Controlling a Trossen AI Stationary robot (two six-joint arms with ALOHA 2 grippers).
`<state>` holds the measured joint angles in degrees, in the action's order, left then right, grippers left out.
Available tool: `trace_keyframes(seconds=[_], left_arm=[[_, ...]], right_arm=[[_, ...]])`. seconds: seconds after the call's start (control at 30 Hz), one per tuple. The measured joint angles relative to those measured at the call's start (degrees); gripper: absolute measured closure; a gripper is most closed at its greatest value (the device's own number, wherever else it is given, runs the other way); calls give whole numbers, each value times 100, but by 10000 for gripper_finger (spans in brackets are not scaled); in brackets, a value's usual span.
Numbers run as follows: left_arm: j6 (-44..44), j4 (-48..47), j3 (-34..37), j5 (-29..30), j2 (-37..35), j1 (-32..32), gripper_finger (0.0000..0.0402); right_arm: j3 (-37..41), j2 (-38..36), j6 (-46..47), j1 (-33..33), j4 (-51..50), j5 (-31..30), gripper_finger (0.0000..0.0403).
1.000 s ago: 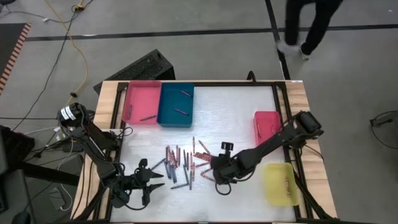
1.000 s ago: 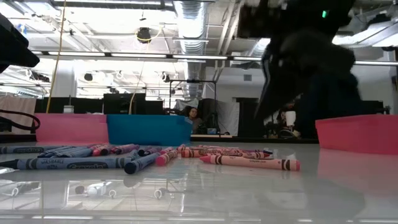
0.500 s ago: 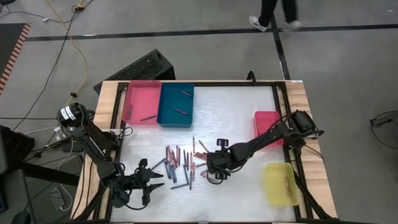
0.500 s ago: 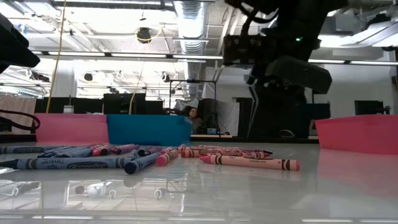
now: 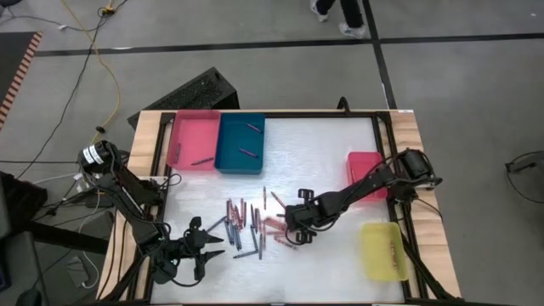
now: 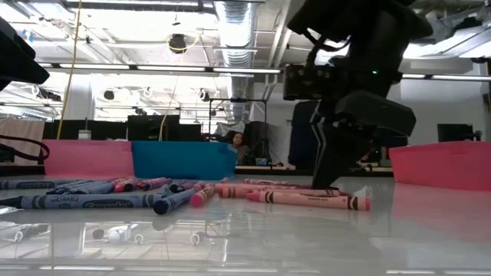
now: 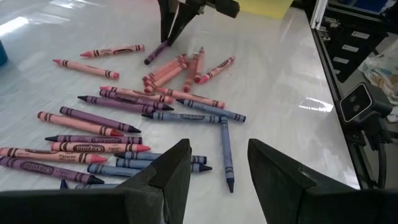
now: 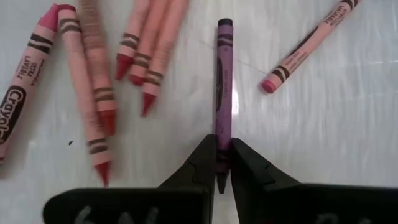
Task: Sort crayons
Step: Put the purple crayon into the blue bin
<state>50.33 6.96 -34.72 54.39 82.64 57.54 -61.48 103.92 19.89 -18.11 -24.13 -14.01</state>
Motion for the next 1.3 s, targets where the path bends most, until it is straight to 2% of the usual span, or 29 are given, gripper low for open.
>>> trace_keyframes(seconds=[0.2,0.4,0.63,0.8,1.0,1.17,1.3], left_arm=[[4,2,0,11,-1,-22,253],[55,2,0,15,-1,-22,253],[118,38,0,-5,-1,-24,253],[75,211,0,-4,-3,-24,253],[-161,364,0,-13,-7,-24,253],[-162,331,0,-4,-7,-26,253],[-162,326,0,-2,-7,-24,253]], right_arm=[[53,8,78,56,-46,72,356],[64,17,272,193,-70,254,397],[62,-61,444,212,-56,235,398],[99,-345,535,205,-114,189,401],[85,-981,606,284,-10,-275,402],[86,-1195,624,498,777,-582,402],[79,-1094,542,796,1639,-758,402]])
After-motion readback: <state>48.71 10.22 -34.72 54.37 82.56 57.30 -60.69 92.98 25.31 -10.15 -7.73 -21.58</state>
